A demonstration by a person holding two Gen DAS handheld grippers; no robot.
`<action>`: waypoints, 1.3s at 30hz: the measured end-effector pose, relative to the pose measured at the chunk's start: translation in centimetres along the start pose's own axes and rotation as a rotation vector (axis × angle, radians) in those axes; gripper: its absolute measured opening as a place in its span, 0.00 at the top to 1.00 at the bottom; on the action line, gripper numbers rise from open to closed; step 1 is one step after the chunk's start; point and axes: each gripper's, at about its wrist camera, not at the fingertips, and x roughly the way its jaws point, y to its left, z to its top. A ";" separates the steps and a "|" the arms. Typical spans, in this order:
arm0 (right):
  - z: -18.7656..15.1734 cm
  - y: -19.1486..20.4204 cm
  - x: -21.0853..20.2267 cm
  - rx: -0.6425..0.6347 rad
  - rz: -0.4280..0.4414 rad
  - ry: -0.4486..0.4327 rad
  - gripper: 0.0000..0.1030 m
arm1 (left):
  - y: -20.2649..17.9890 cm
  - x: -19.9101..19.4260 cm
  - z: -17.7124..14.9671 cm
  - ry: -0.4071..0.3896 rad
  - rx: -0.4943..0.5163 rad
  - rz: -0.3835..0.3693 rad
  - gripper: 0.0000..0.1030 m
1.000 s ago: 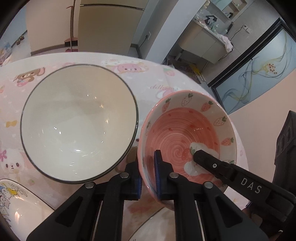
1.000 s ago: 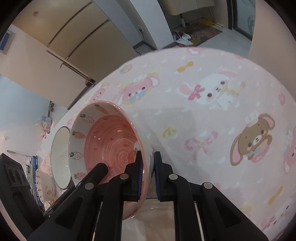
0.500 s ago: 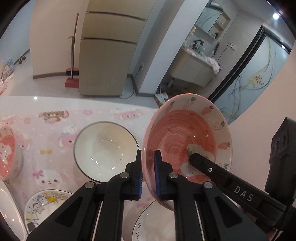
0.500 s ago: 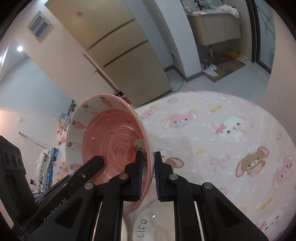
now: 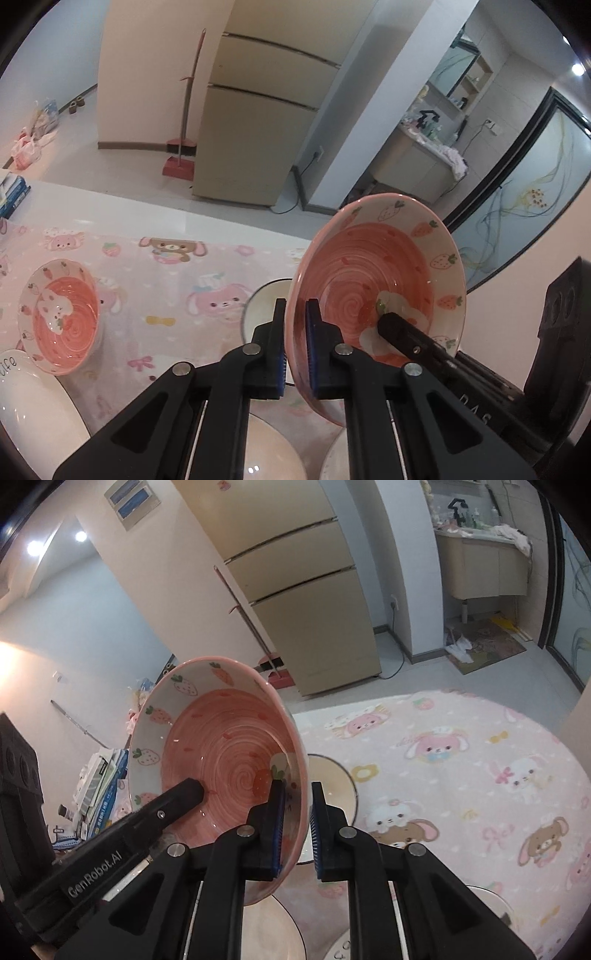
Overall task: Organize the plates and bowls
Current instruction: 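Lift the pink bowl with both grippers and carry it across the table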
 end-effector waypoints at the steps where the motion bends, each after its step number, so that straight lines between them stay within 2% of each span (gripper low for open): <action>1: -0.1 -0.1 0.7 0.005 0.001 0.014 0.86 | 0.4 0.6 0.0 0.012 -0.005 0.013 0.94; 8: -0.8 -1.3 4.0 0.024 -0.038 0.070 0.85 | 1.7 4.3 -0.6 0.092 -0.017 0.034 0.94; 13: -1.0 -2.1 4.6 0.024 -0.094 0.076 0.85 | 0.8 6.0 -1.4 0.117 0.012 0.056 0.94; 17: -0.9 -2.9 4.5 0.031 -0.120 0.079 0.83 | -0.8 6.1 -1.9 0.096 0.062 0.099 0.94; 20: -0.9 -3.2 4.8 0.028 -0.145 0.085 0.83 | -1.2 6.8 -2.2 0.103 0.074 0.098 0.93; 30: -1.0 -3.1 6.2 0.006 -0.160 0.104 0.84 | -0.7 7.6 -2.2 0.111 0.084 0.146 0.93; 34: -1.2 -3.5 6.6 0.027 -0.149 0.108 0.89 | -0.5 7.9 -2.1 0.110 0.096 0.179 0.93; 39: -1.1 -3.5 6.6 0.024 -0.145 0.109 0.89 | -0.1 8.1 -2.0 0.123 0.091 0.174 0.92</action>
